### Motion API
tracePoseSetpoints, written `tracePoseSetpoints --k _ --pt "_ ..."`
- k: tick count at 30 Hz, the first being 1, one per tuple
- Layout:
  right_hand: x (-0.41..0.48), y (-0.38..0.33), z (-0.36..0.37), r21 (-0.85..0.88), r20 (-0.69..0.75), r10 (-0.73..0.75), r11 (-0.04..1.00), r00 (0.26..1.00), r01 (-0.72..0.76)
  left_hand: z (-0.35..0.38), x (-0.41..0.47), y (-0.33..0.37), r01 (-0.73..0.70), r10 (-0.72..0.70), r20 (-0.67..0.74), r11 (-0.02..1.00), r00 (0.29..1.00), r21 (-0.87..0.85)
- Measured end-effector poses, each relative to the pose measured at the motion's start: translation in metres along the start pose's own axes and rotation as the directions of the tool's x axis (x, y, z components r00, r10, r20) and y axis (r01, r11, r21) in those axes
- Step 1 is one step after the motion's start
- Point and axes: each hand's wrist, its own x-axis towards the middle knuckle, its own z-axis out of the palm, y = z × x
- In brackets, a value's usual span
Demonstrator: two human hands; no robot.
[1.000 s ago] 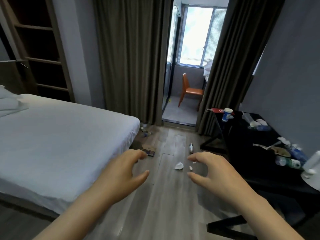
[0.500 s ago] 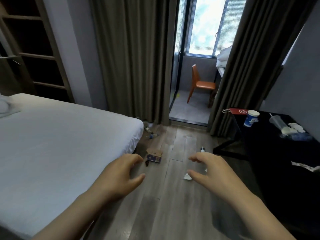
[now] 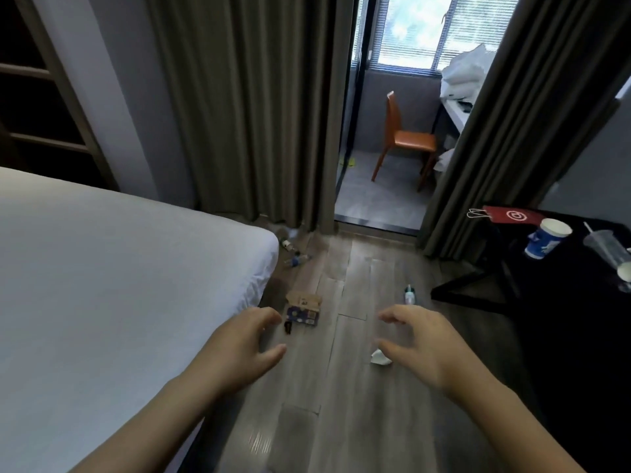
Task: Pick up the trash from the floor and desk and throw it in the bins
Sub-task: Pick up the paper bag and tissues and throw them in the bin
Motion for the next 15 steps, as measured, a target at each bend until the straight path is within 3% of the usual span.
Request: tracePoseSetpoints --k 8,15 --pt "0.14 -0.006 0.011 0.029 -0.001 0.087 0.996 0.996 -0.087 -0.022 0.143 -0.07 -0.004 0.006 0.048 0.999 0.999 -0.035" --pt "0.234 0.023 0.02 0.062 0.08 0.137 0.988 0.987 -0.142 -0.011 0.239 -0.095 0.006 0.002 0.133 0.998 0.991 -0.064"
